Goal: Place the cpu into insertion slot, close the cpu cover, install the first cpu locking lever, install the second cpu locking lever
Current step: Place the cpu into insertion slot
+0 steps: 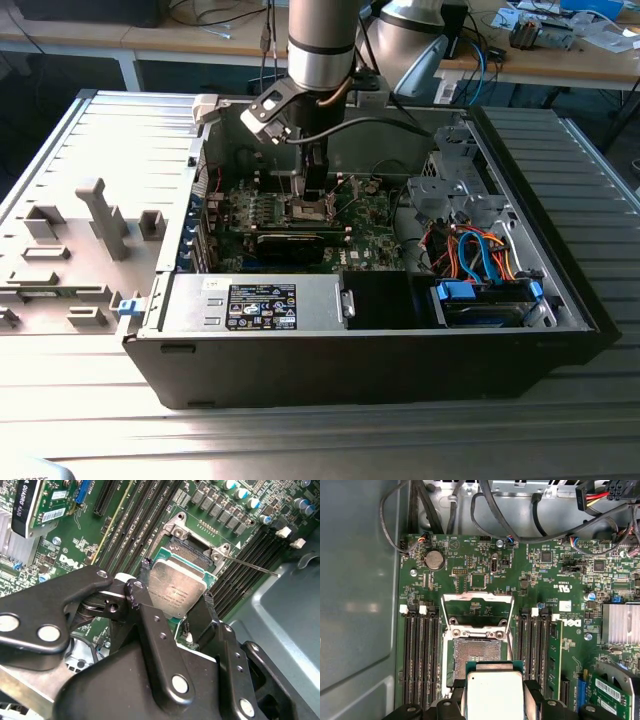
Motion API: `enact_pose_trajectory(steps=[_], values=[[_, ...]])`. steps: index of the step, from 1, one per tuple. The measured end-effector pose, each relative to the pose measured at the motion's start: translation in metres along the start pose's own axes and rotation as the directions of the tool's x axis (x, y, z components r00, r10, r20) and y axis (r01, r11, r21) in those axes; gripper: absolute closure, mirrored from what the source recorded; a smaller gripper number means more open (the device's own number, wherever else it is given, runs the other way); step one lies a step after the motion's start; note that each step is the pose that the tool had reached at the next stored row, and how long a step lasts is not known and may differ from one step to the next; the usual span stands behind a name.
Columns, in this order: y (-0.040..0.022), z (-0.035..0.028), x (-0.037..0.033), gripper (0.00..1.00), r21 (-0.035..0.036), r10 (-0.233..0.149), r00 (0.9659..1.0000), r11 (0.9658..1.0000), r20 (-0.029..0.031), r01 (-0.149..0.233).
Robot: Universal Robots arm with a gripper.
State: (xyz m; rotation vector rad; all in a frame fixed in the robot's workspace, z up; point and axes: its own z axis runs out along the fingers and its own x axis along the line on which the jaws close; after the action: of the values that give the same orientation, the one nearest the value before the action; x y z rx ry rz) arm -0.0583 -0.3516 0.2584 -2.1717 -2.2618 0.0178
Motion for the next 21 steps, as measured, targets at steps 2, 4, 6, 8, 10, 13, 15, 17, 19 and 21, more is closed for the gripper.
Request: enact_pose_trajectory(steps=[2,4,6,8,10,13,15,17,19,21], values=[[0.0,0.0008,0.0,0.45,0.0,0.0,1.0,1.0,0.0,0.0],[0.0,0.0013,0.0,0.45,0.0,0.0,1.0,1.0,0.0,0.0],[0.0,0.0018,0.0,0.45,0.0,0.0,1.0,1.0,0.0,0.0],[0.0,0.0023,0.0,0.45,0.0,0.0,1.0,1.0,0.0,0.0],[0.0,0.0028,0.0,0.45,0.0,0.0,1.0,1.0,0.0001,0.0],[0.0,0.0036,0.0,0.45,0.0,0.0,1.0,1.0,0.0001,0.0],[0.0001,0.0041,0.0,0.45,0.0,0.0,1.0,1.0,0.0,0.0],[0.0001,0.0045,0.0,0.45,0.0,0.0,1.0,1.0,0.0,0.0],[0.0001,0.0051,0.0,0.45,0.0,0.0,1.0,1.0,0.0,0.0],[0.0001,0.0056,0.0,0.45,0.0,0.0,1.0,1.0,-0.0001,0.0]])
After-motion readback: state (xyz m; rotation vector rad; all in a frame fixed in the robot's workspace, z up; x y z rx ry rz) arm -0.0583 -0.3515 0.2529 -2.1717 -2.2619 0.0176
